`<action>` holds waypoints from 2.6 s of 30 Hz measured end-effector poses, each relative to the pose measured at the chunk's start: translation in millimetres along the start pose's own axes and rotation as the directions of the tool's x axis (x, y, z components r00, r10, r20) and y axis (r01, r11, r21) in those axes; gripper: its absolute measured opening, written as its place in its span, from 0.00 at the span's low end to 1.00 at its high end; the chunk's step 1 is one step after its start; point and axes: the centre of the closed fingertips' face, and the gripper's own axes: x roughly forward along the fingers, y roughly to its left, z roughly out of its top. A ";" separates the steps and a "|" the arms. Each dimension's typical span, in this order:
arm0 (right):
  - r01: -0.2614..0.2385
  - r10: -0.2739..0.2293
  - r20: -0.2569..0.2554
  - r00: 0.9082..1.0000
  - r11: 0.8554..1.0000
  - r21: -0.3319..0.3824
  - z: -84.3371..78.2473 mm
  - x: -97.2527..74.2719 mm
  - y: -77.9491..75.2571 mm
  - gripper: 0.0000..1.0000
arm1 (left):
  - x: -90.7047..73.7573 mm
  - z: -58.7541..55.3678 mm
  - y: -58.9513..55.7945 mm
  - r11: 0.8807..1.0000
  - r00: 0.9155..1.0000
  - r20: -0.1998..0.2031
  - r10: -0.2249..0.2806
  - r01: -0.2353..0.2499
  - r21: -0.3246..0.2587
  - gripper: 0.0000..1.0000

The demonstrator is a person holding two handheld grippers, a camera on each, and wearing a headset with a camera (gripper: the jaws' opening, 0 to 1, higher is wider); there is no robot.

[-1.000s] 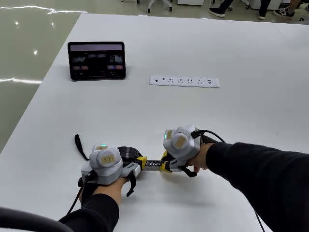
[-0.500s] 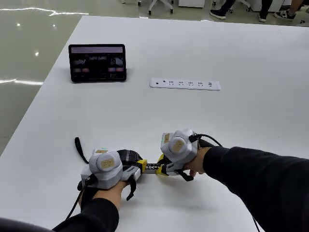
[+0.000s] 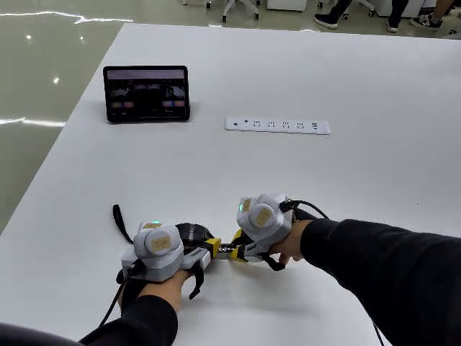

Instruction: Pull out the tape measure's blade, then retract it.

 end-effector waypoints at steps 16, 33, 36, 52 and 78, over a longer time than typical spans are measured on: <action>-0.011 0.011 0.018 1.000 1.000 0.004 9.8 9.3 3.2 0.11 | 0.3 0.0 0.5 1.000 1.000 -0.003 -0.006 0.006 -0.003 0.61; -0.020 0.020 0.032 0.999 1.000 -0.003 16.8 14.2 3.3 0.11 | 1.8 -0.3 0.5 1.000 1.000 -0.002 -0.012 0.012 -0.006 0.61; -0.021 0.021 0.035 0.999 1.000 -0.003 19.0 15.7 3.6 0.11 | 1.7 -0.3 1.1 1.000 1.000 -0.003 -0.014 0.014 -0.007 0.61; -0.024 0.025 0.031 0.999 1.000 -0.007 19.7 15.7 4.1 0.11 | 0.4 -0.7 0.8 1.000 1.000 -0.003 -0.021 0.021 -0.006 0.61; -0.012 0.012 0.020 1.000 1.000 0.010 17.5 13.6 6.7 0.13 | -3.3 -0.6 -1.0 0.996 0.997 -0.037 -0.063 0.065 0.056 0.62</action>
